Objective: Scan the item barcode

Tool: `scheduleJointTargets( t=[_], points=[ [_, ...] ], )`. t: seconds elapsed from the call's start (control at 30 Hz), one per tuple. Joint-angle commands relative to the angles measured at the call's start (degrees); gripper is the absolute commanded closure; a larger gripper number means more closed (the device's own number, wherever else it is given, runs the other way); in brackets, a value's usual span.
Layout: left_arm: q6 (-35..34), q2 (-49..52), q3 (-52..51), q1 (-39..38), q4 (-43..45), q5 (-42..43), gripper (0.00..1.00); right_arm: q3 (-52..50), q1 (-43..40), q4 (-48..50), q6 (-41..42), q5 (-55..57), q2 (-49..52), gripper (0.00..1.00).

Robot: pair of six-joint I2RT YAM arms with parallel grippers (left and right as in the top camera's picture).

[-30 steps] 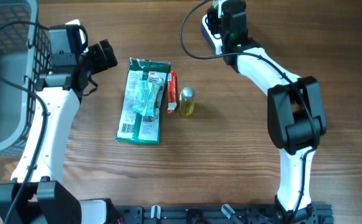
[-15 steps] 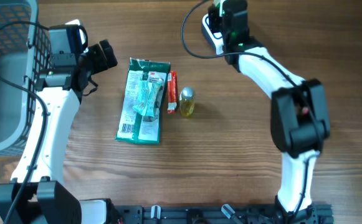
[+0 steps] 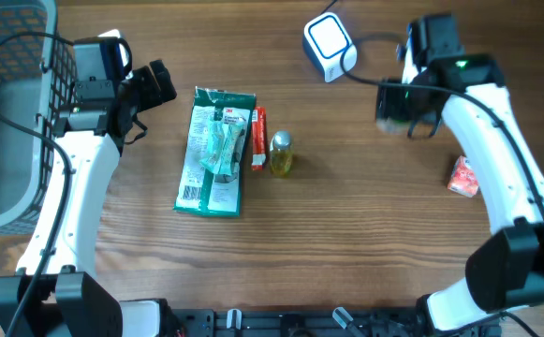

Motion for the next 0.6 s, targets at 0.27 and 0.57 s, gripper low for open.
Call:
scheduleJointTargets(
  t=[0.27, 0.57],
  points=[
    [0.48, 0.00, 0.37, 0.24, 0.09, -0.57, 0.00, -22.10, -4.79, 9.49, 9.09, -4.28, 0.61, 0.81],
    [0.48, 0.00, 0.37, 0.24, 0.09, -0.57, 0.00, -26.45, -10.62, 11.50, 9.09, 4.94, 0.63, 0.73]
  ],
)
